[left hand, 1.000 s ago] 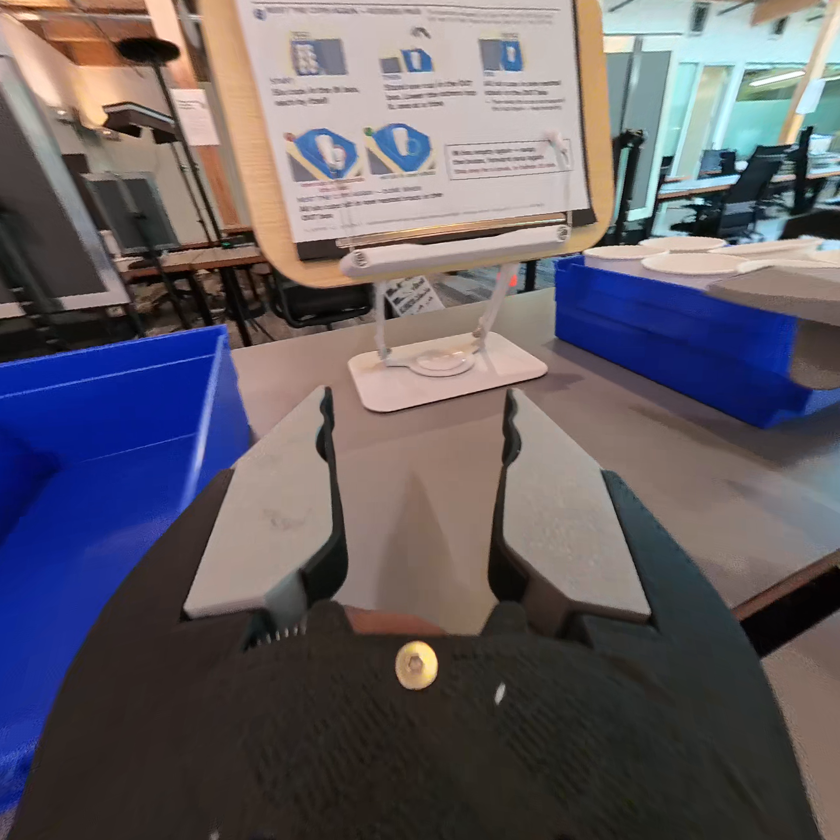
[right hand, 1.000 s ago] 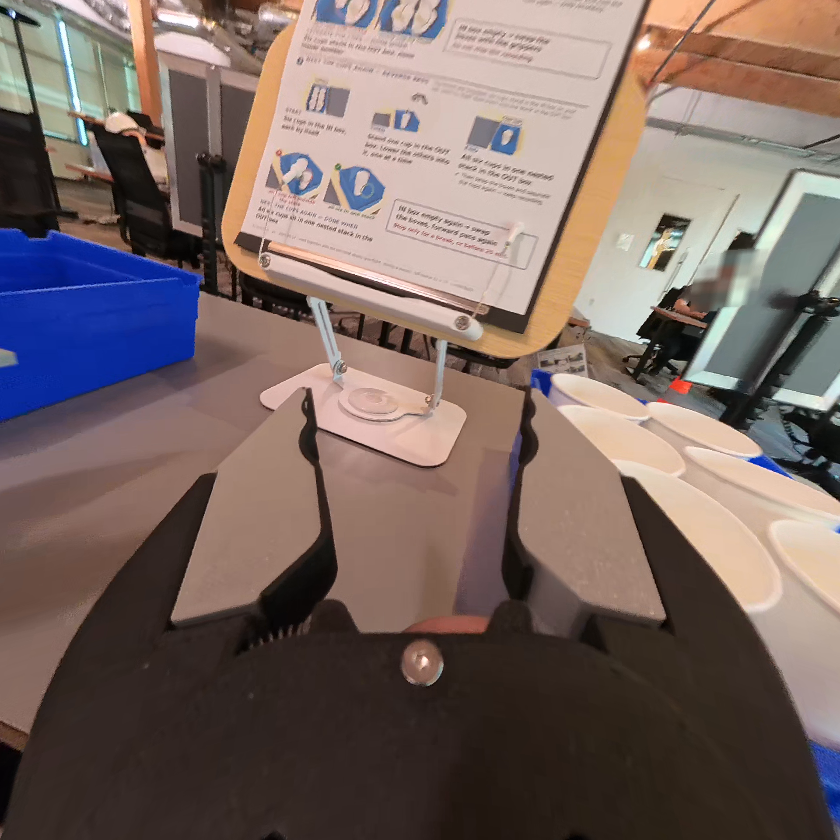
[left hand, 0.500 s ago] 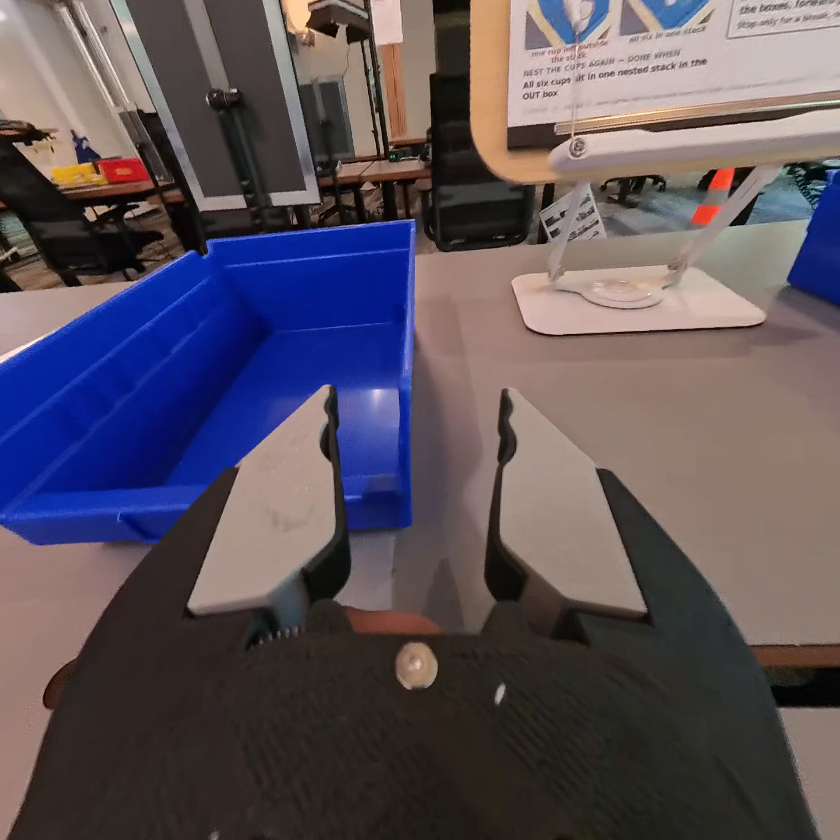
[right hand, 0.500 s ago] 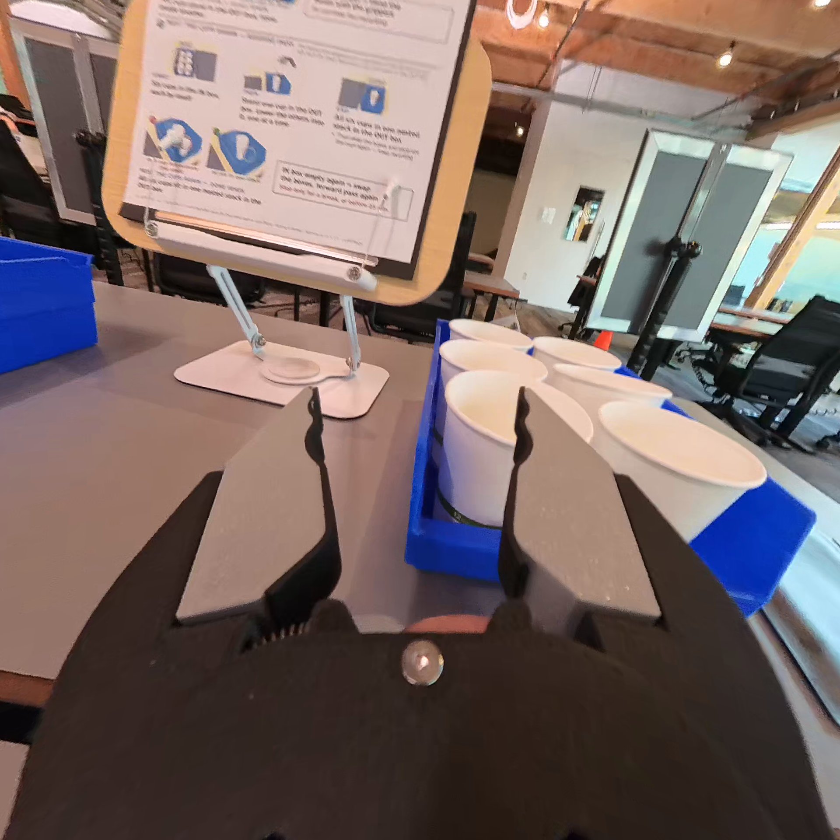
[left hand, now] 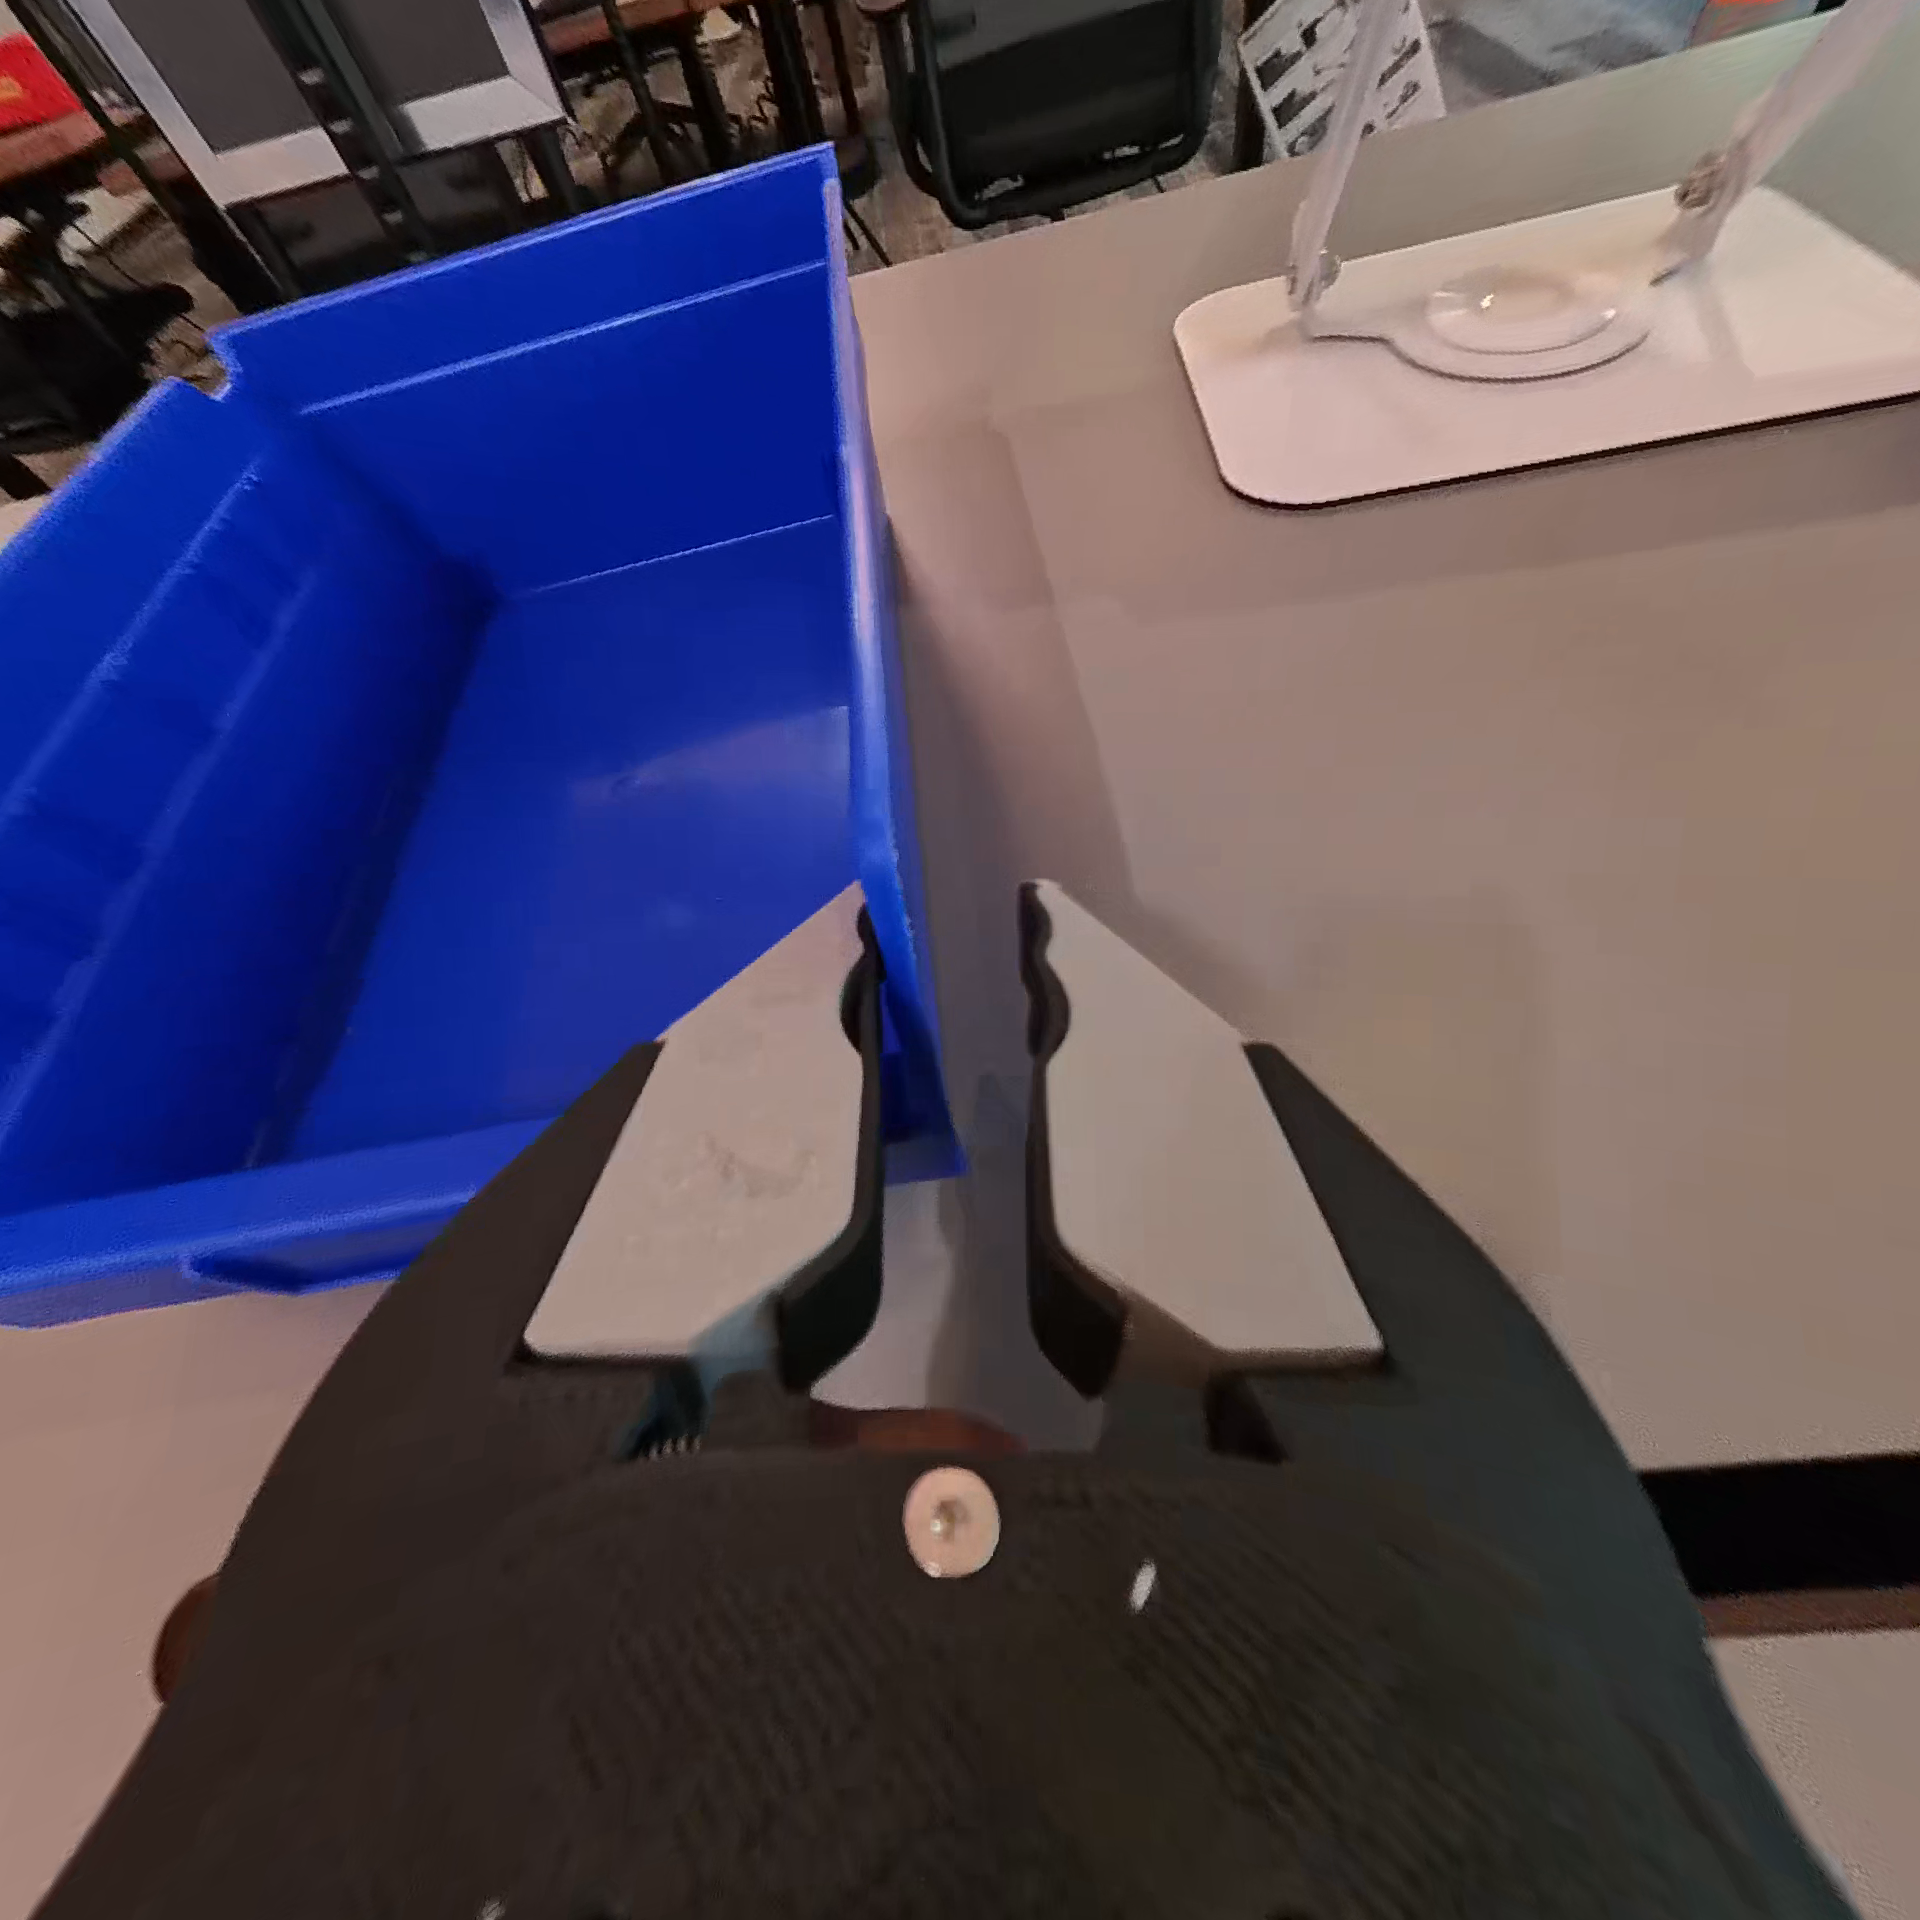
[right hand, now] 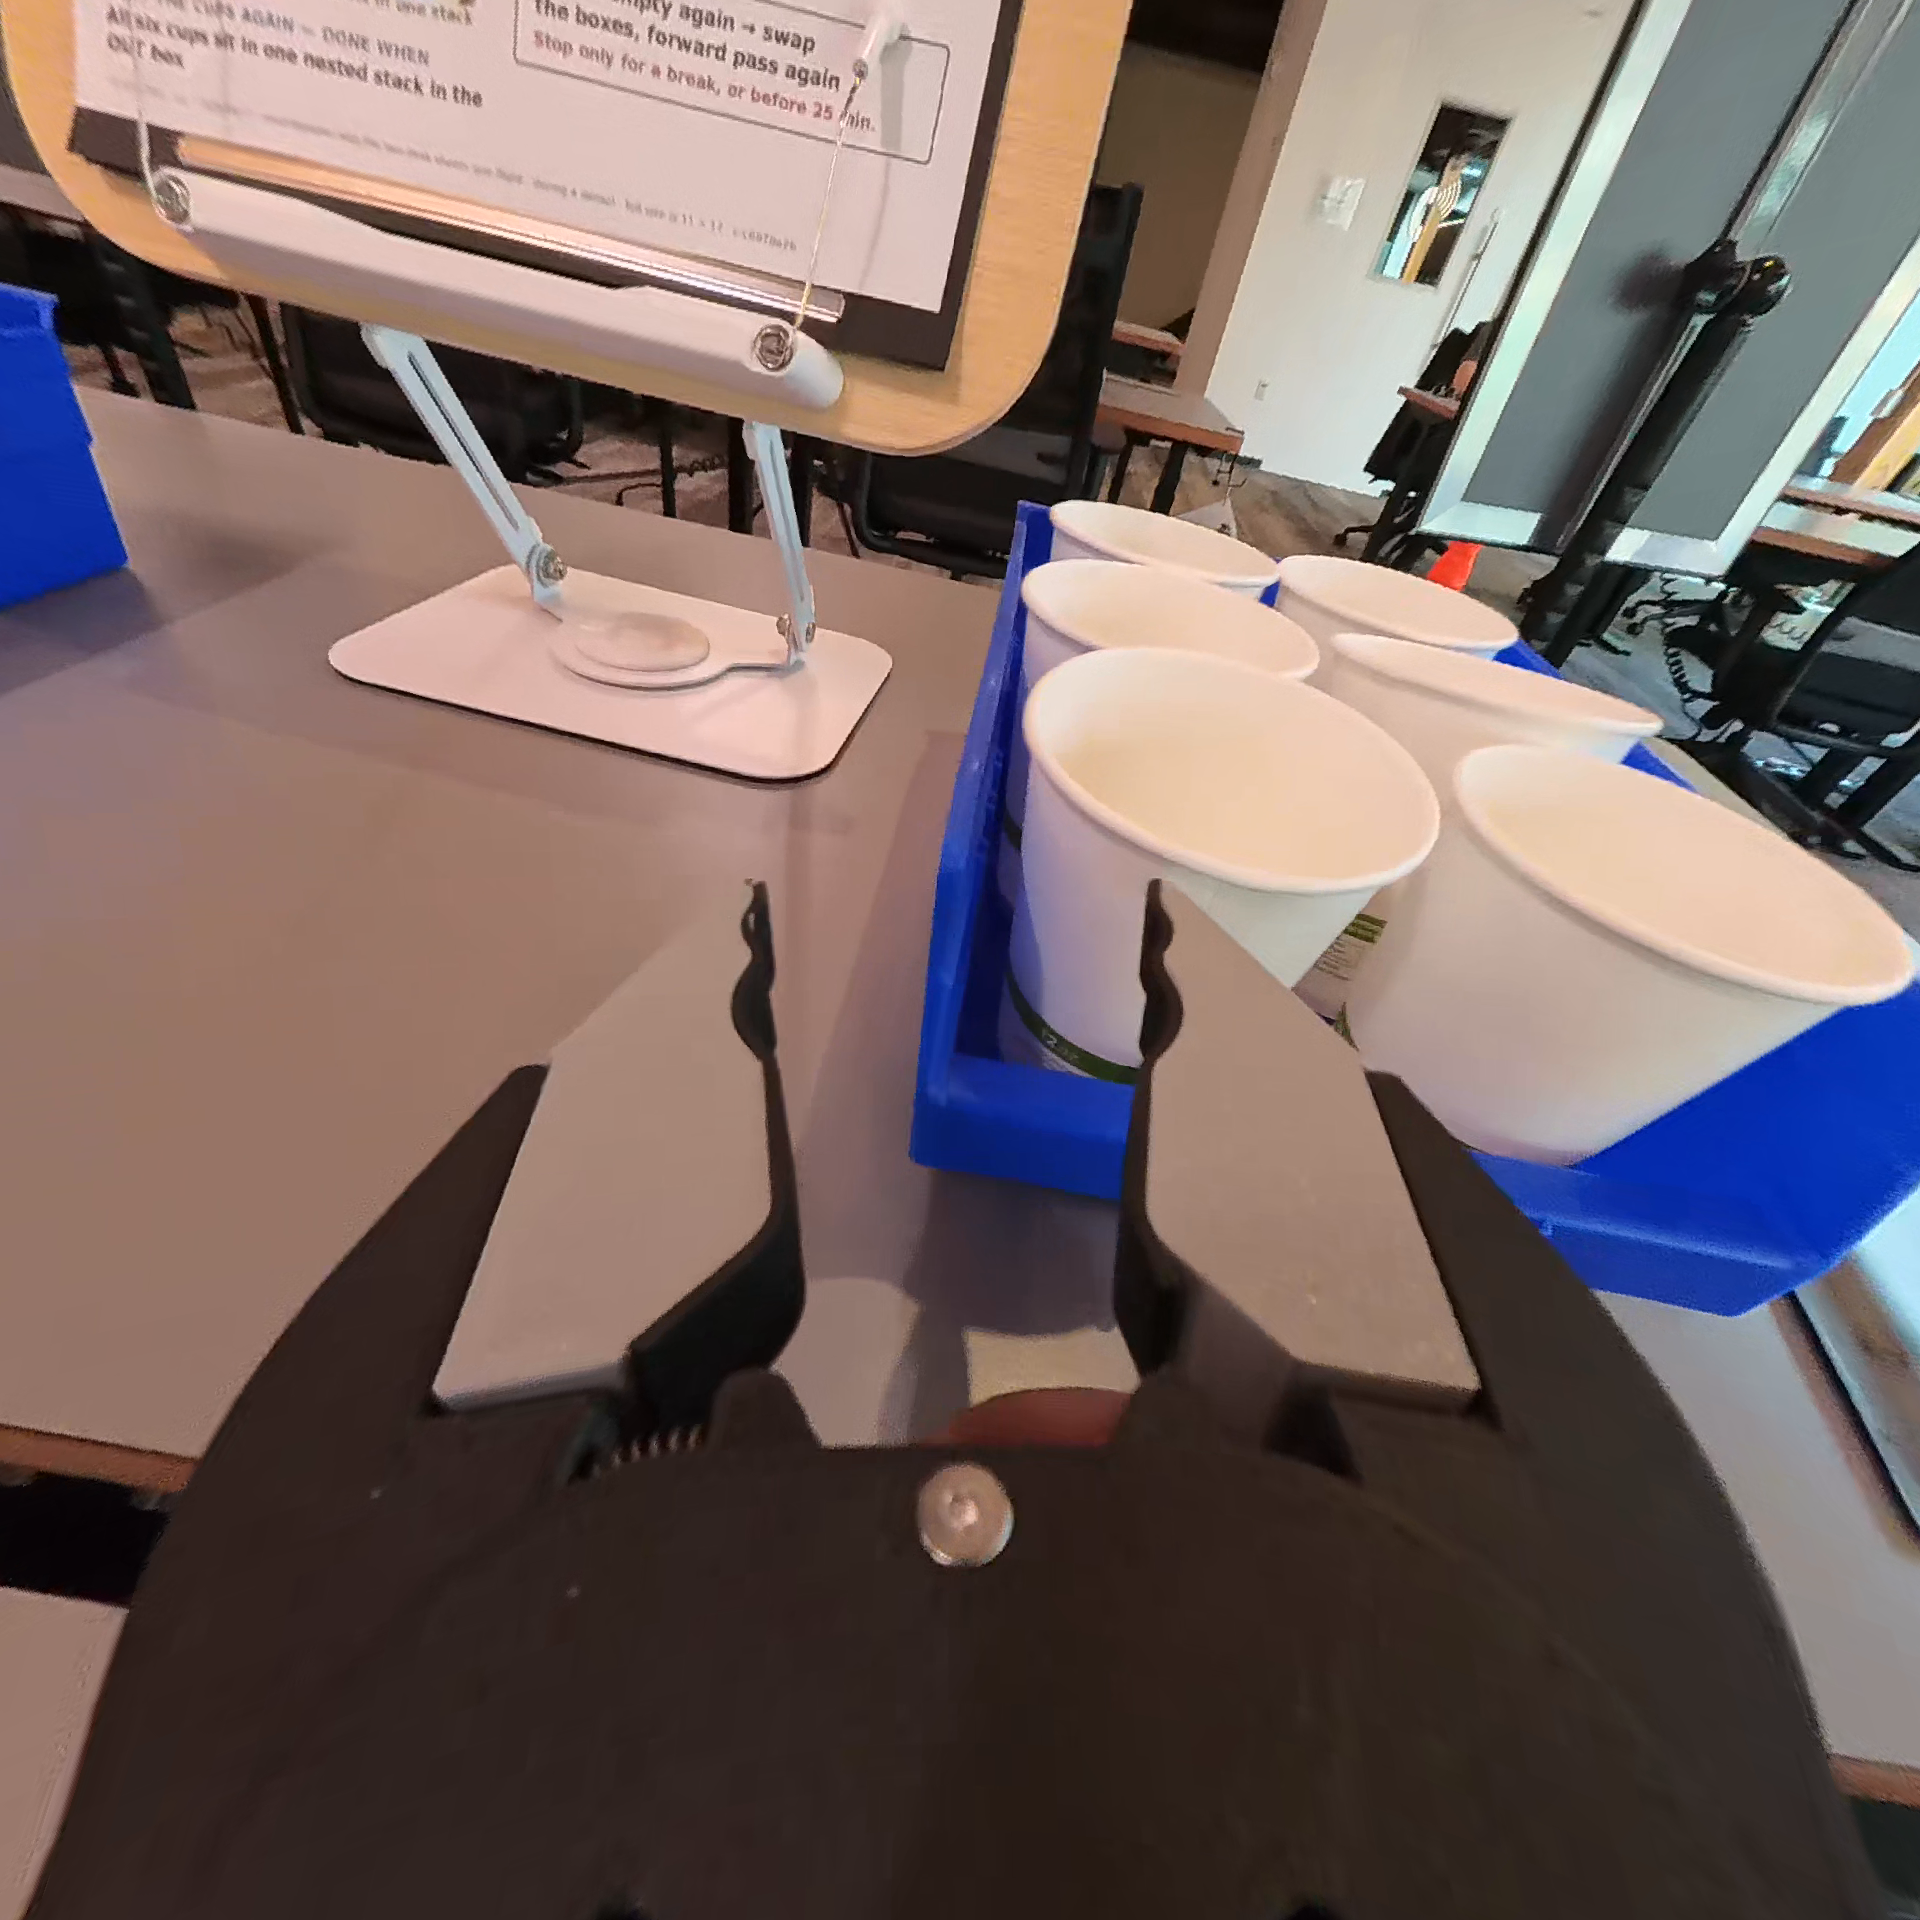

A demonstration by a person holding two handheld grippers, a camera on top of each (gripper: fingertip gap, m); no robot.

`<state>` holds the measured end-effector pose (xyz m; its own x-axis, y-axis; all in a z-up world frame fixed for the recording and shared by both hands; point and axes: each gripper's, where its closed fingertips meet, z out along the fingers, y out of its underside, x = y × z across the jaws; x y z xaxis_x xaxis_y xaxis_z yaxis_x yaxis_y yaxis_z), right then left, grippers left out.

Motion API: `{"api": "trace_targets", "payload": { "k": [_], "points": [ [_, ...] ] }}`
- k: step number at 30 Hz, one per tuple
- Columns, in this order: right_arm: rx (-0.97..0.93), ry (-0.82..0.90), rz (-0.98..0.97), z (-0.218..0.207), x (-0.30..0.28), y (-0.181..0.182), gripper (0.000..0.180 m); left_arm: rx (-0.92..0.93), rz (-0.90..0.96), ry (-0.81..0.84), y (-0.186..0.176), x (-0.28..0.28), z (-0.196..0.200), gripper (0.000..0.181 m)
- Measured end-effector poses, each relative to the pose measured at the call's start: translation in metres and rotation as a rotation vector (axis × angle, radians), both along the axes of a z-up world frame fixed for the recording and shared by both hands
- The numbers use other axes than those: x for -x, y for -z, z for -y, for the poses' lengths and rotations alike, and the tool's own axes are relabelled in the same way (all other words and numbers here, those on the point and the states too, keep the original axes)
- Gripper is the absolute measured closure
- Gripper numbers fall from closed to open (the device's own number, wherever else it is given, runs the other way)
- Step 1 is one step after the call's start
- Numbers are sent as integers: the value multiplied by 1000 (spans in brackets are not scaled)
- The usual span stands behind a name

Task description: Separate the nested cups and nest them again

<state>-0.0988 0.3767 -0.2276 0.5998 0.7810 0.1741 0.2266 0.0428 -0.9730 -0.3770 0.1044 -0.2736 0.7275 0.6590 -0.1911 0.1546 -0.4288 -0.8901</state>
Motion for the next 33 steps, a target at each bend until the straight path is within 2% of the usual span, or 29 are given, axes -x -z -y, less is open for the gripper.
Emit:
{"api": "trace_targets", "payload": {
  "k": [2, 4, 6, 8, 14, 17, 22, 26, 33],
  "points": [
    [4, -17, 9, 1, 2, 2, 117, 5, -27, -21, -2, 6, 6, 177],
    [34, -49, 15, 2, 7, 6, 128, -5, -19, -8, -2, 7, 6, 177],
    [54, -54, 16, 1, 9, 9, 129, 3, -30, -17, -2, 8, 8, 178],
    [65, -65, 11, -1, 11, 10, 139, 4, -35, -18, -2, 8, 8, 179],
    [187, -86, 58, -15, 23, 28, 146, 2, -29, -4, -2, 6, 9, 178],
    [212, -107, 90, -17, 26, 34, 165, -3, -15, 14, -1, 4, 12, 178],
    [192, -112, 123, -23, 24, 35, 169, 28, 5, 49, -2, -1, 25, 179],
    [187, -74, 163, -30, 3, 36, 179, 28, 33, 129, -8, -9, 41, 179],
    [331, -233, 142, -15, -50, 36, 179, -83, 80, 220, -34, -16, 88, 180]
  ]
}}
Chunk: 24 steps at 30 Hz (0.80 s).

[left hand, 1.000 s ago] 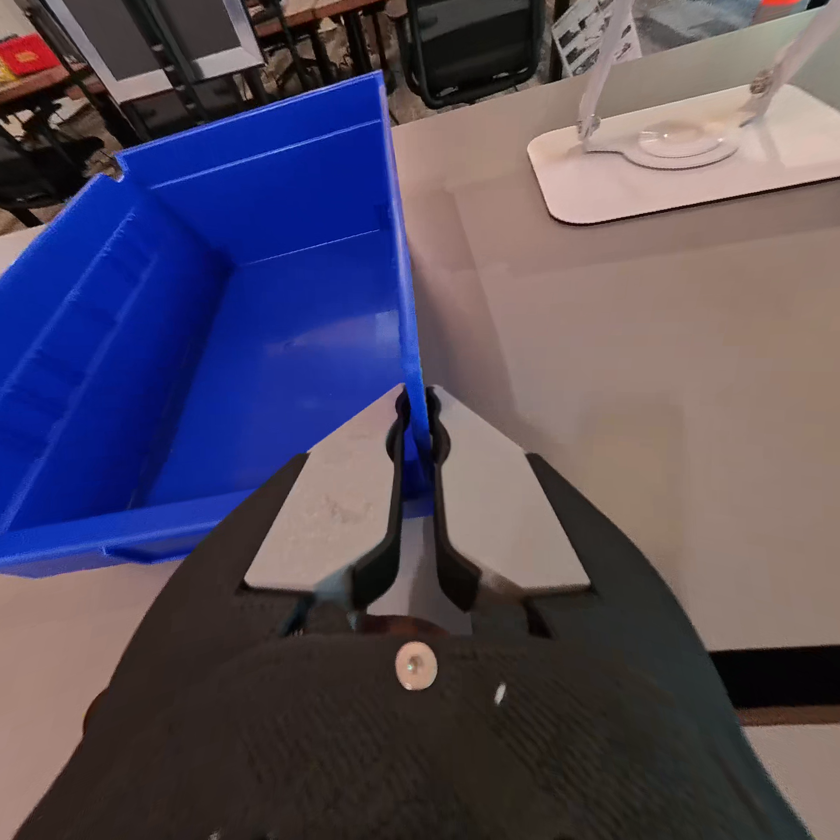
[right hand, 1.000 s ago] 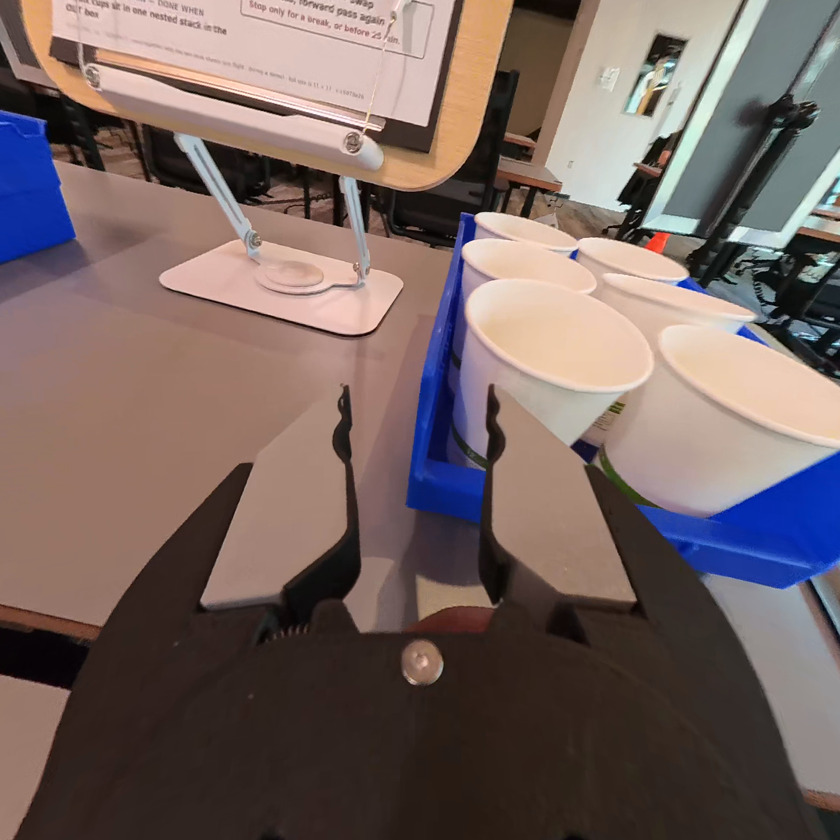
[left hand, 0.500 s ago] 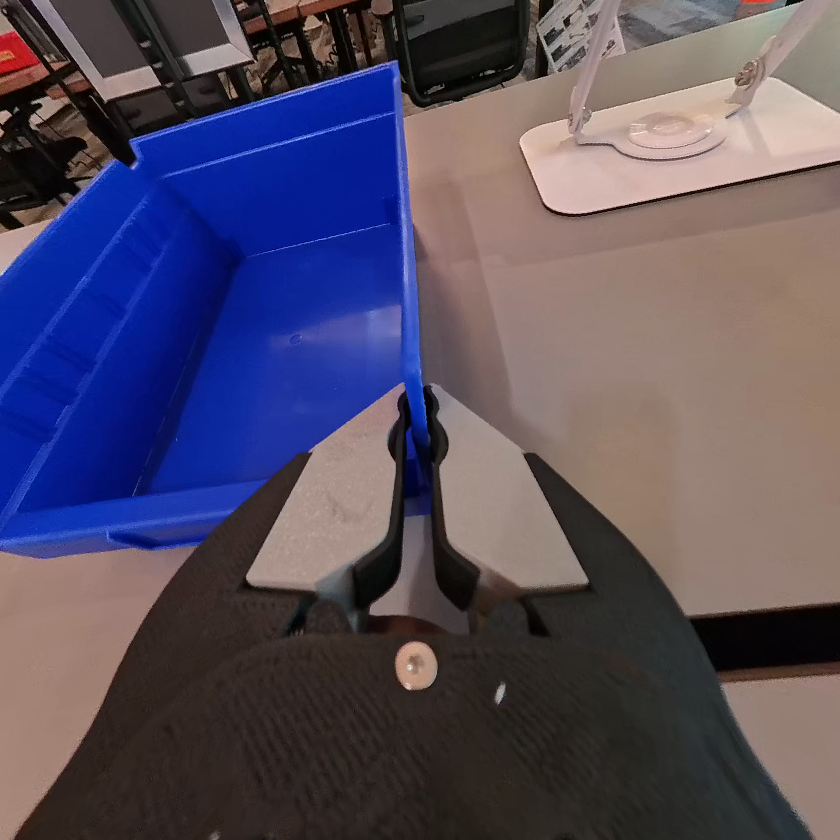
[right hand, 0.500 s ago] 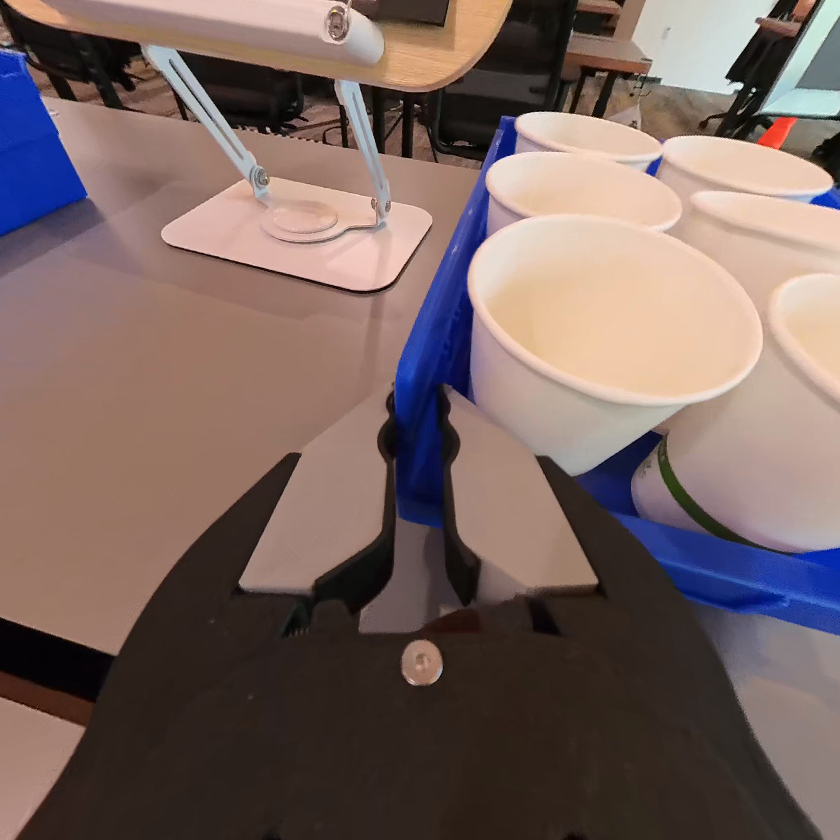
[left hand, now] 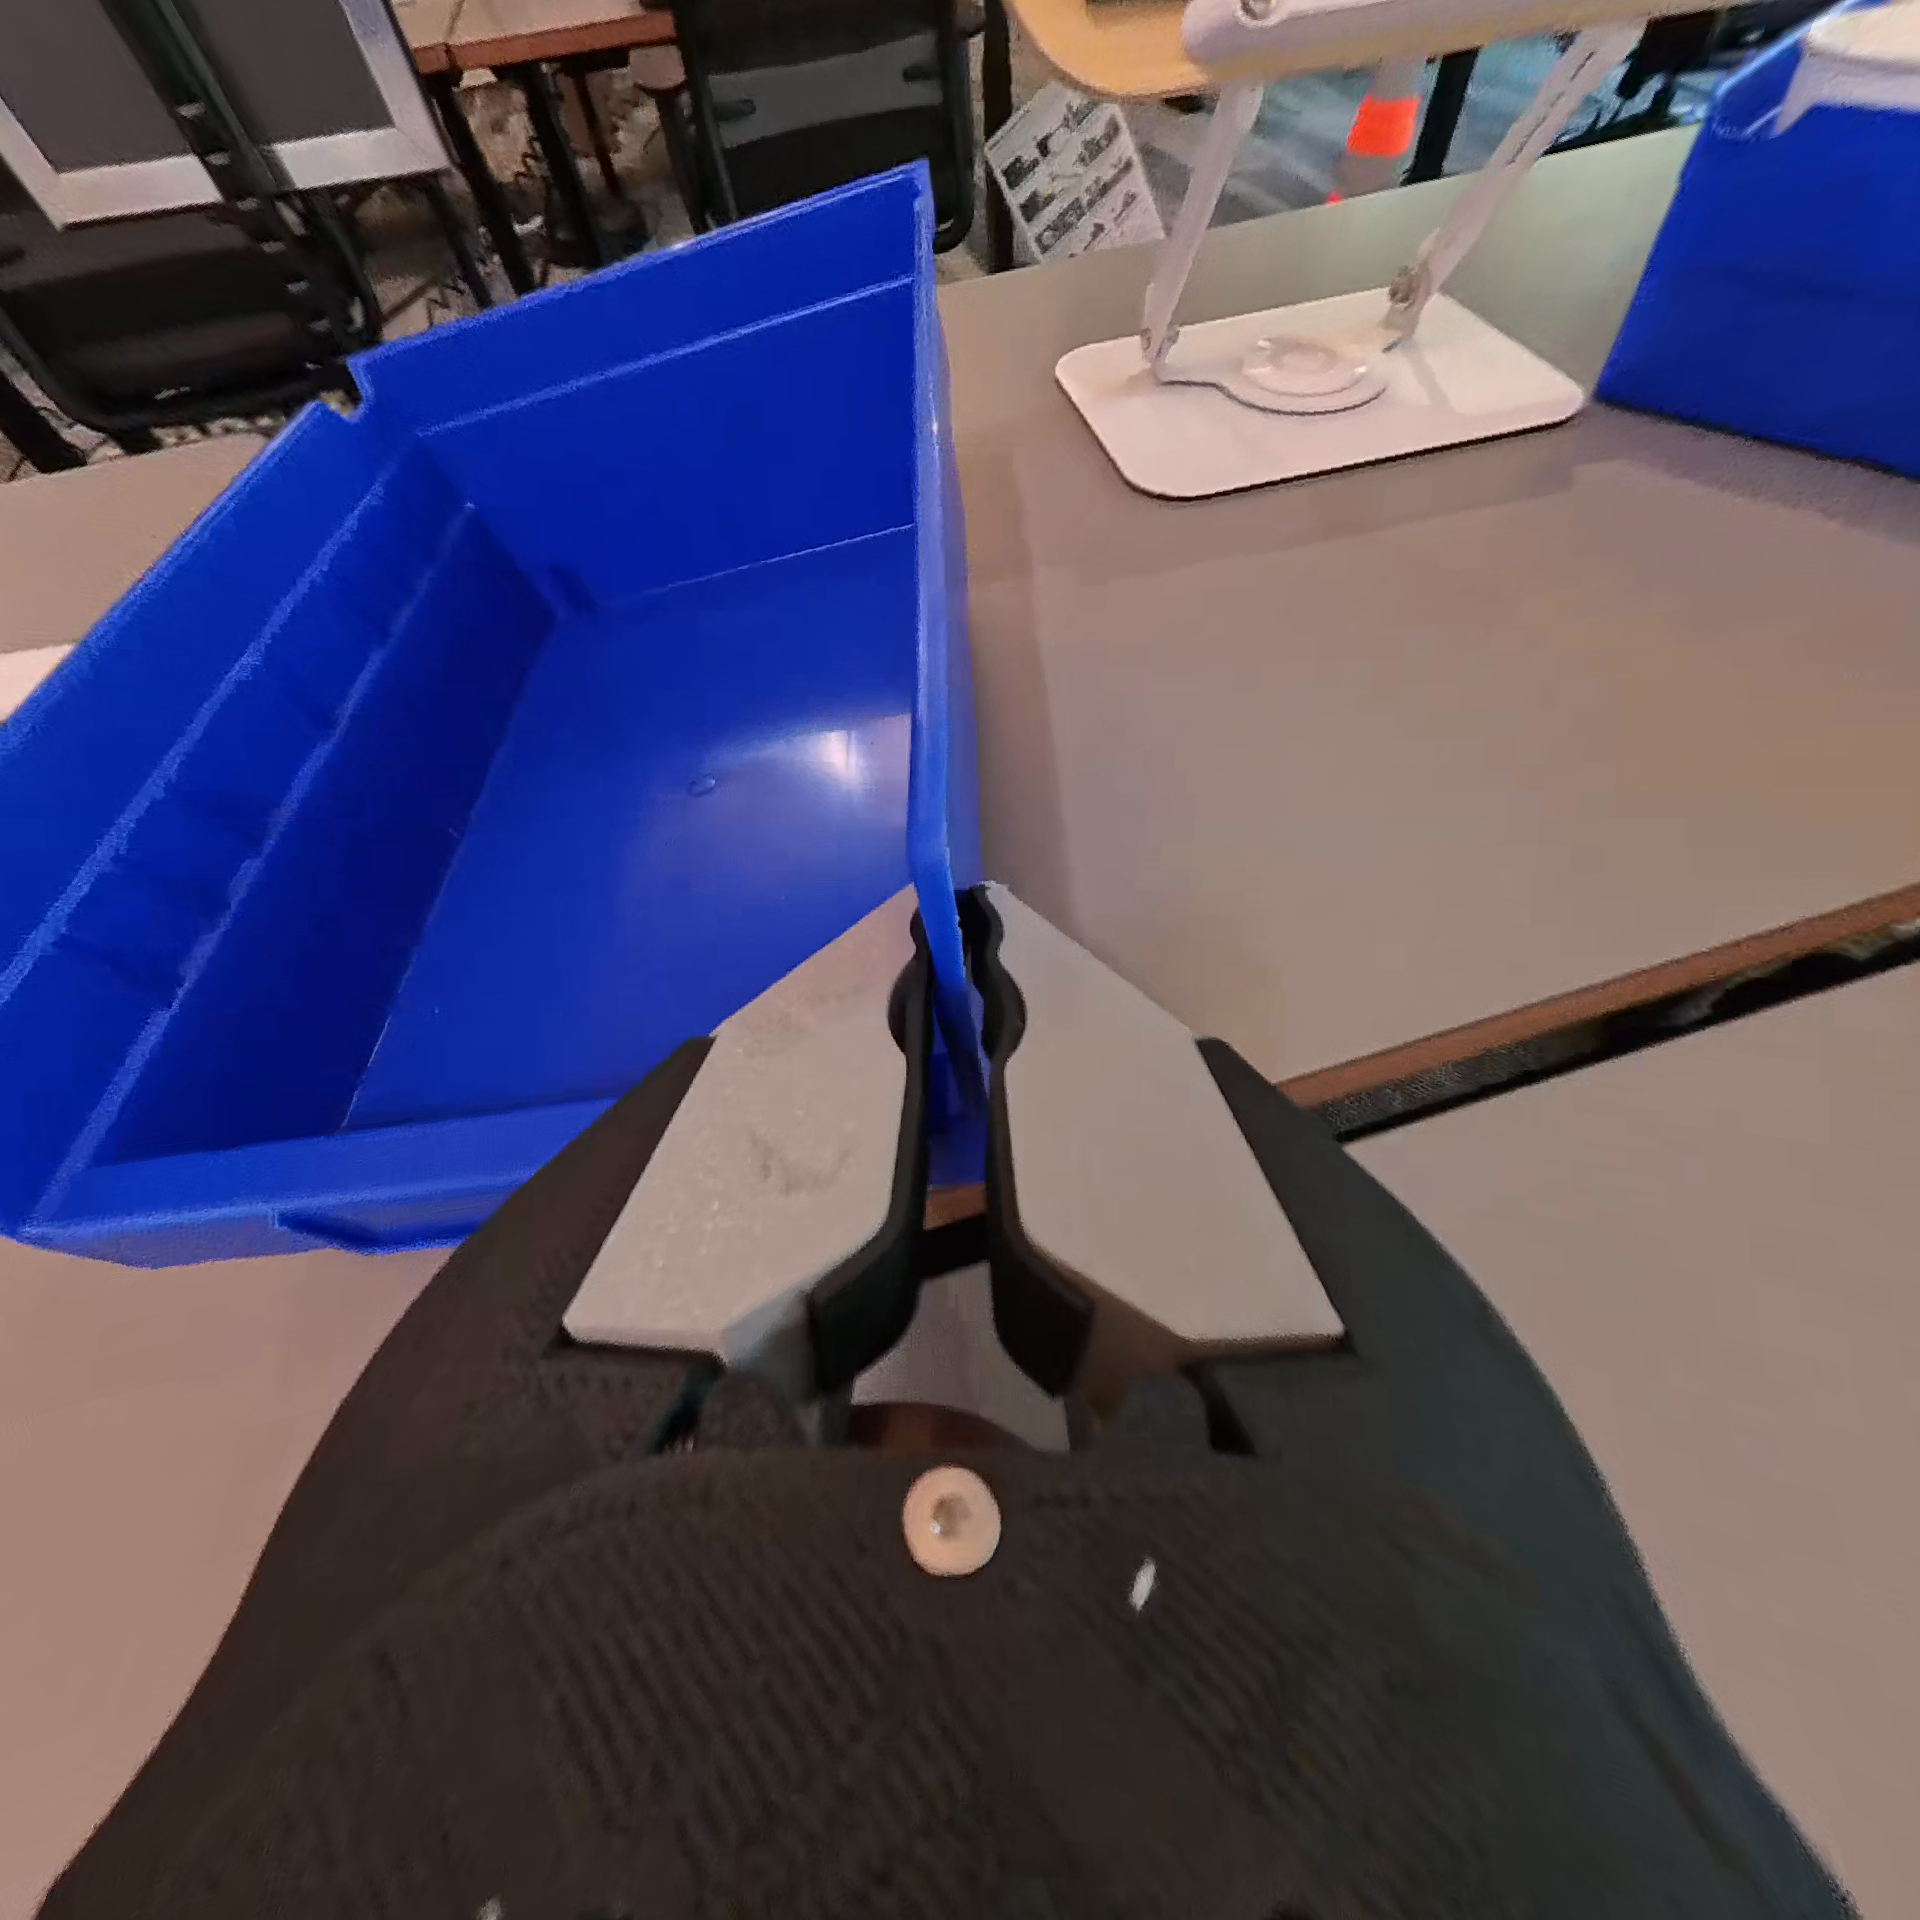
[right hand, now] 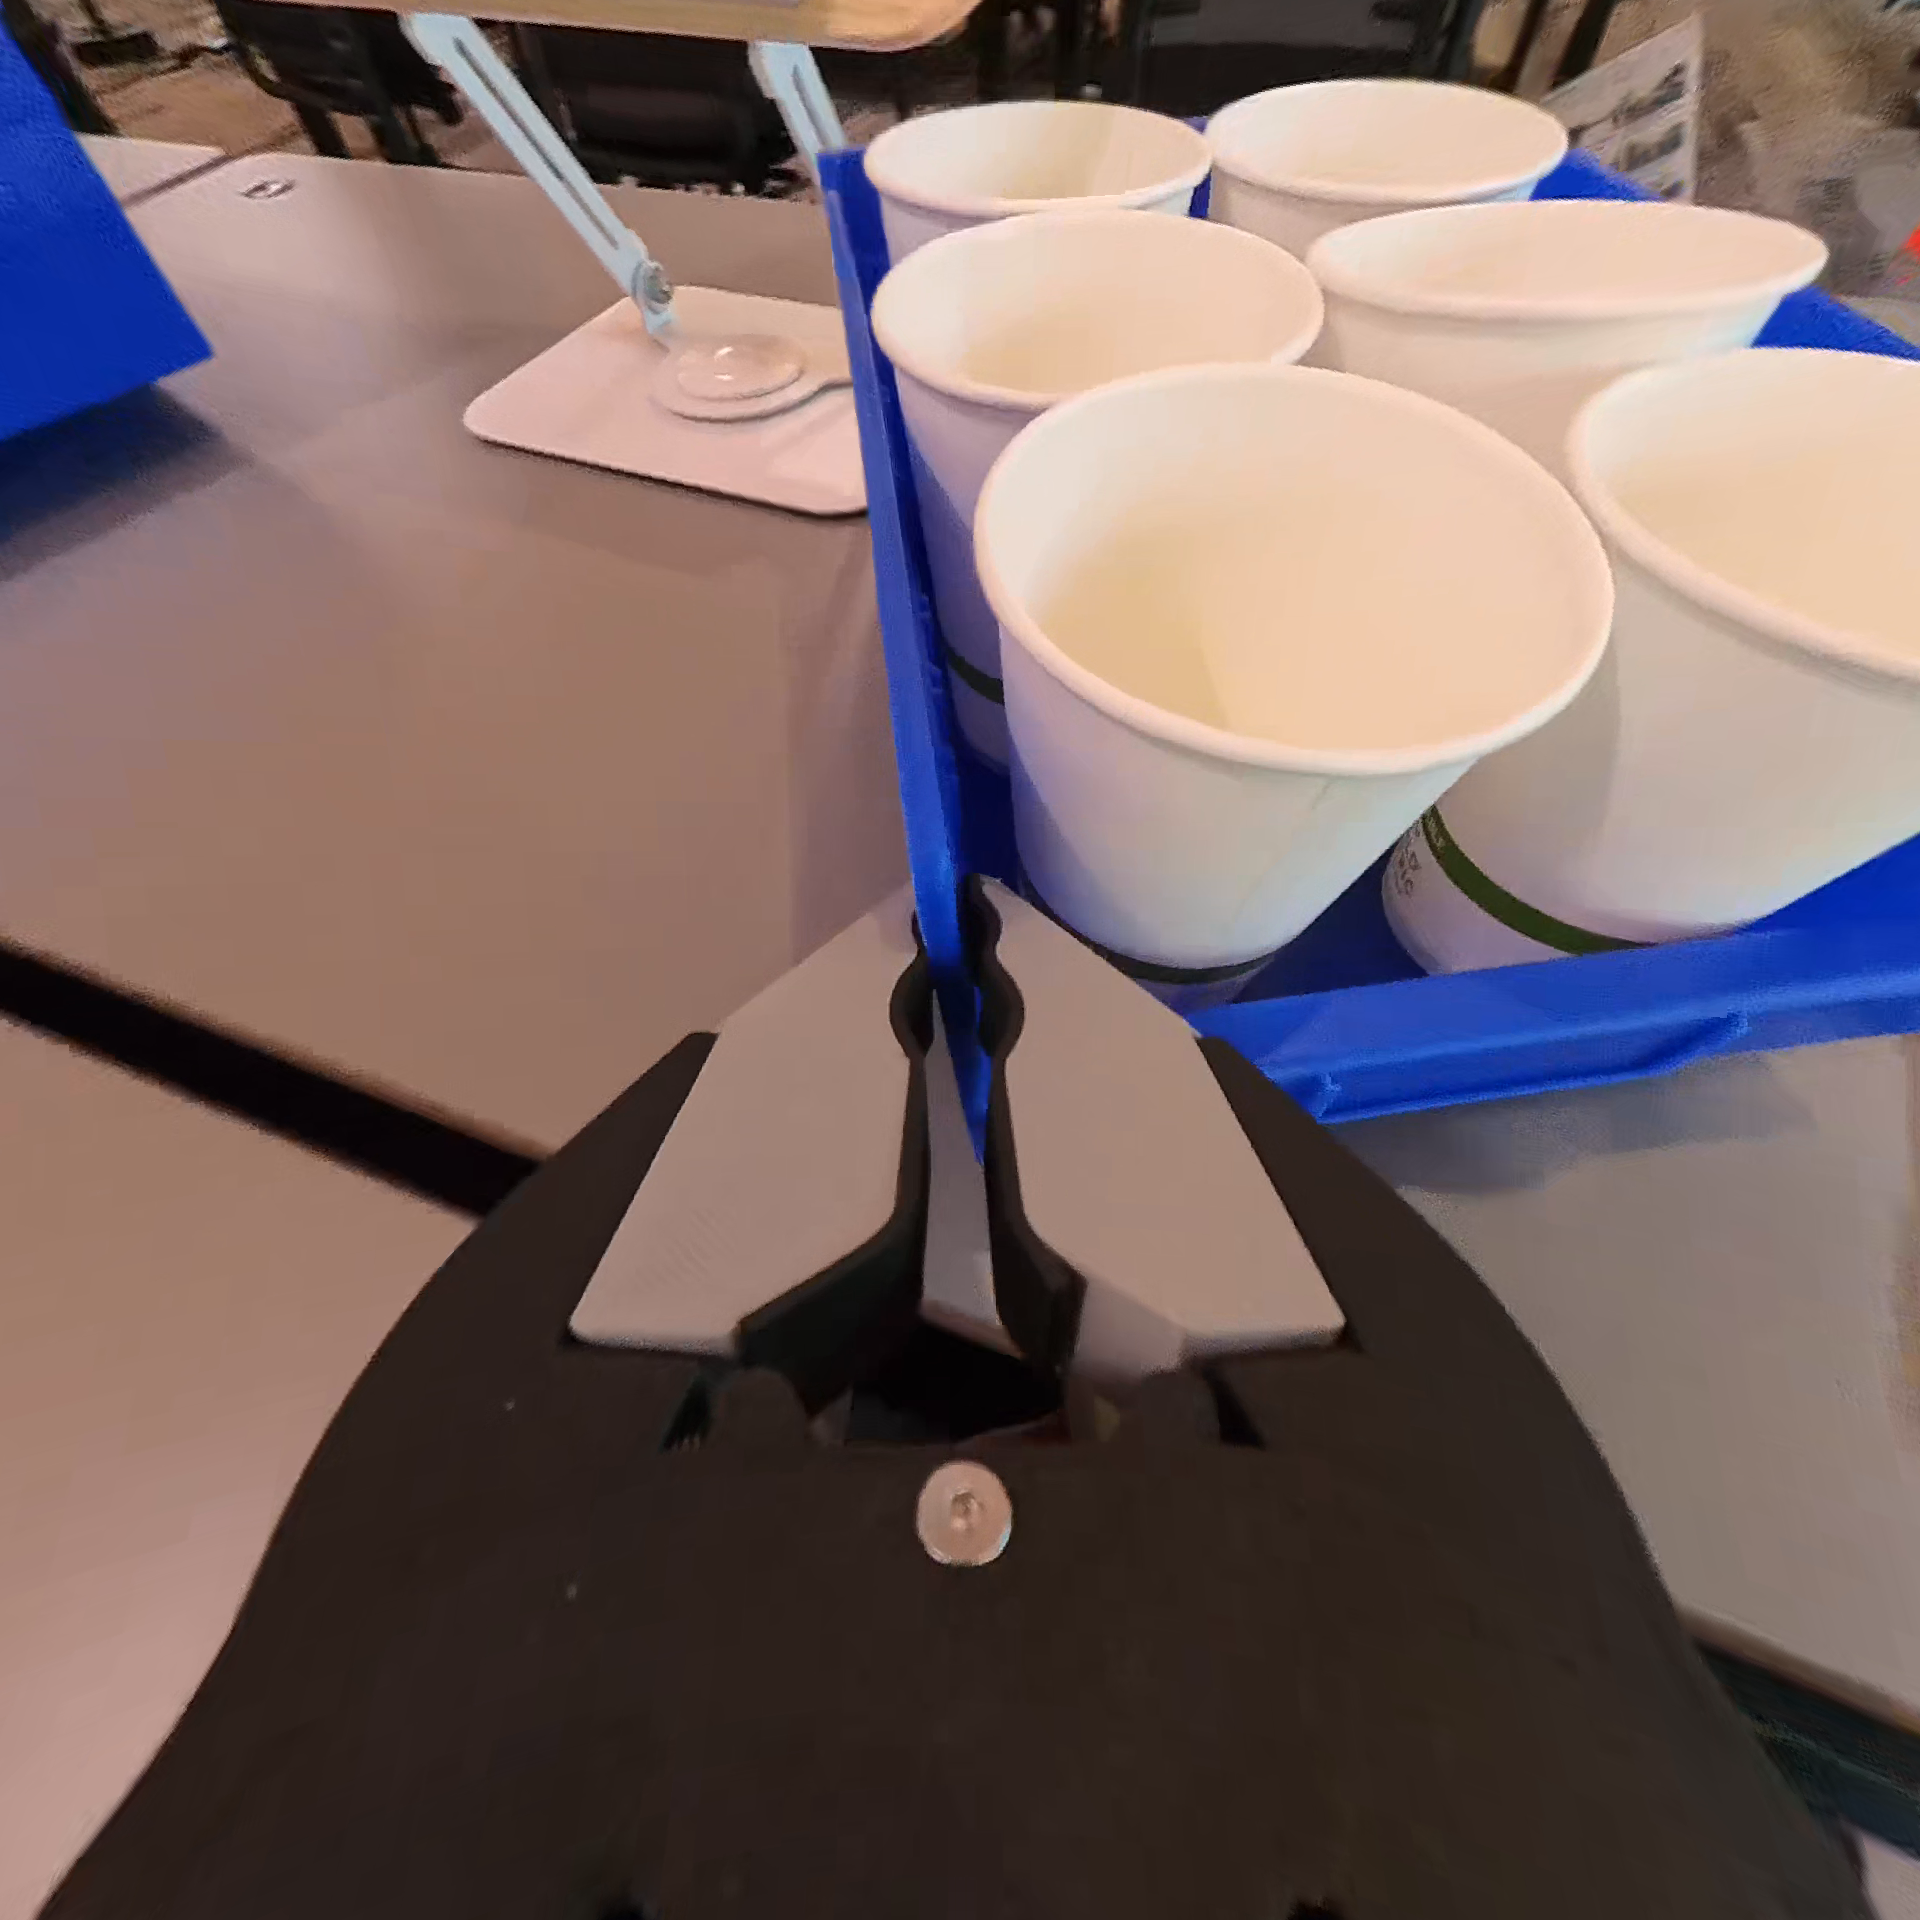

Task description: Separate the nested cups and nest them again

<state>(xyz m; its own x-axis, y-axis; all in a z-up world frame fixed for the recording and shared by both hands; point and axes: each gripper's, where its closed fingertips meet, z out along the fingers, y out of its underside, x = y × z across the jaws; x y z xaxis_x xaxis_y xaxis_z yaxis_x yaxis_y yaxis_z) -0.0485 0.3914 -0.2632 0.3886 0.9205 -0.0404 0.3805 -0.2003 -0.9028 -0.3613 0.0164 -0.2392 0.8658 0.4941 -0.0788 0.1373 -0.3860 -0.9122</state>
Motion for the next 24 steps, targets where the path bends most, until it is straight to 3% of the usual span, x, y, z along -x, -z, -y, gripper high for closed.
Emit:
{"api": "trace_targets", "payload": {
  "k": [11, 17, 24],
  "points": [
    [-32, -259, 91, 68, -50, -3, 180, -141, 35, 51, -40, -19, 50, 178],
    [-49, -381, 92, 123, -24, -3, 180, -189, -6, 51, -69, -30, 73, 178],
    [-56, -474, 91, 193, 49, 0, 180, -255, -91, 72, -133, -48, 96, 177]
  ]
}}
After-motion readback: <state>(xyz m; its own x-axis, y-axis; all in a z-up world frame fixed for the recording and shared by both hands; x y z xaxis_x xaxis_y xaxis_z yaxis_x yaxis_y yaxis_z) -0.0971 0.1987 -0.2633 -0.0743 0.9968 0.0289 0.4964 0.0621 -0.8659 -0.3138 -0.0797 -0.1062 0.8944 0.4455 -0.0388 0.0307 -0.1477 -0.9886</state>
